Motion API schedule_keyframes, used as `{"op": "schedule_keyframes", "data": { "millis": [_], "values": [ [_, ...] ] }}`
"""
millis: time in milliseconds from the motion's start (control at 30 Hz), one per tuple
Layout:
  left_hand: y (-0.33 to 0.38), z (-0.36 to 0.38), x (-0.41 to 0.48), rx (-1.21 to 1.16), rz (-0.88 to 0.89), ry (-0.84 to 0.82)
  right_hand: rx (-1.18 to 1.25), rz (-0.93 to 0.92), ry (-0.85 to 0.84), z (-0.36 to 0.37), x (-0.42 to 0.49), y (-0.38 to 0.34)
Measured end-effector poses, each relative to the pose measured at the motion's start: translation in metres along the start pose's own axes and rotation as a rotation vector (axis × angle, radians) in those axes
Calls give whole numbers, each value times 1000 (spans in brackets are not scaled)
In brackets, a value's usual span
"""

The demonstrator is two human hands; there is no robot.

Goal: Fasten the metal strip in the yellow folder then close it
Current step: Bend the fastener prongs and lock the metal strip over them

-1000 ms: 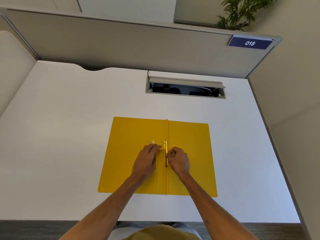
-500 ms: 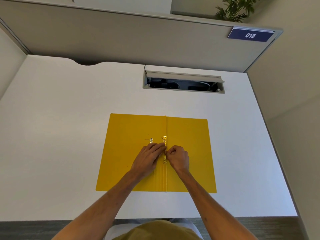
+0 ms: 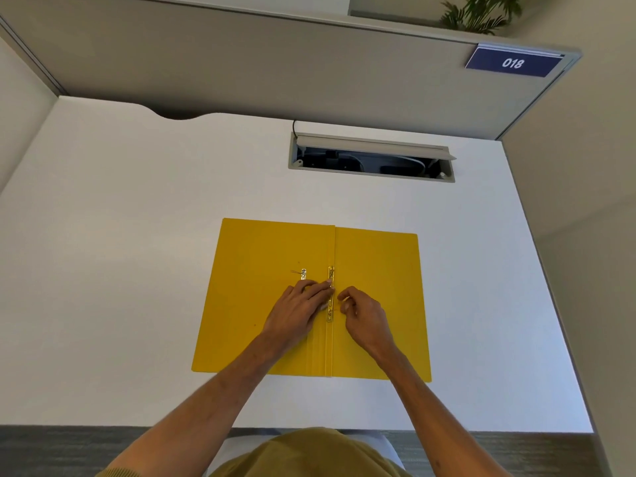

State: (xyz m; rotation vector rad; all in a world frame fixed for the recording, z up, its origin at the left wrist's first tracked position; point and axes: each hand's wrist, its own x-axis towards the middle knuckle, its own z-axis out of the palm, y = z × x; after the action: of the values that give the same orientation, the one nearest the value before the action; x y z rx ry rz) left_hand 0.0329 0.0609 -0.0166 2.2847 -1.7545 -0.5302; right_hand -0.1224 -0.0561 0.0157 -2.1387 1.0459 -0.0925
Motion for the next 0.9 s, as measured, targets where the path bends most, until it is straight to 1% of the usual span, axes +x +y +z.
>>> {"op": "schedule_keyframes", "data": {
  "millis": [67, 100, 167, 367, 433, 767, 833, 900],
  "values": [
    [-1, 1, -1, 8, -1, 0, -108, -139, -42, 1, -10, 3],
    [-1, 1, -1, 14, 0, -2, -158, -180, -37, 3, -14, 3],
    [-1, 0, -1, 26, 3, -3, -213, -204, 17, 7, -19, 2],
    [0, -5, 1, 54, 21, -24, -145, -126, 172, 16, -24, 4],
    [1, -6, 1, 50, 14, -36, -132, -103, 196, 16, -25, 8],
    [7, -7, 0, 31, -12, -13, -38, -126, 172, 27, -32, 6],
    [9, -6, 0, 26, -23, -12, 1, -84, 179, 32, -33, 3],
    [10, -6, 0, 13, -33, -10, 100, 42, 219, 39, -34, 1]
  ]
}}
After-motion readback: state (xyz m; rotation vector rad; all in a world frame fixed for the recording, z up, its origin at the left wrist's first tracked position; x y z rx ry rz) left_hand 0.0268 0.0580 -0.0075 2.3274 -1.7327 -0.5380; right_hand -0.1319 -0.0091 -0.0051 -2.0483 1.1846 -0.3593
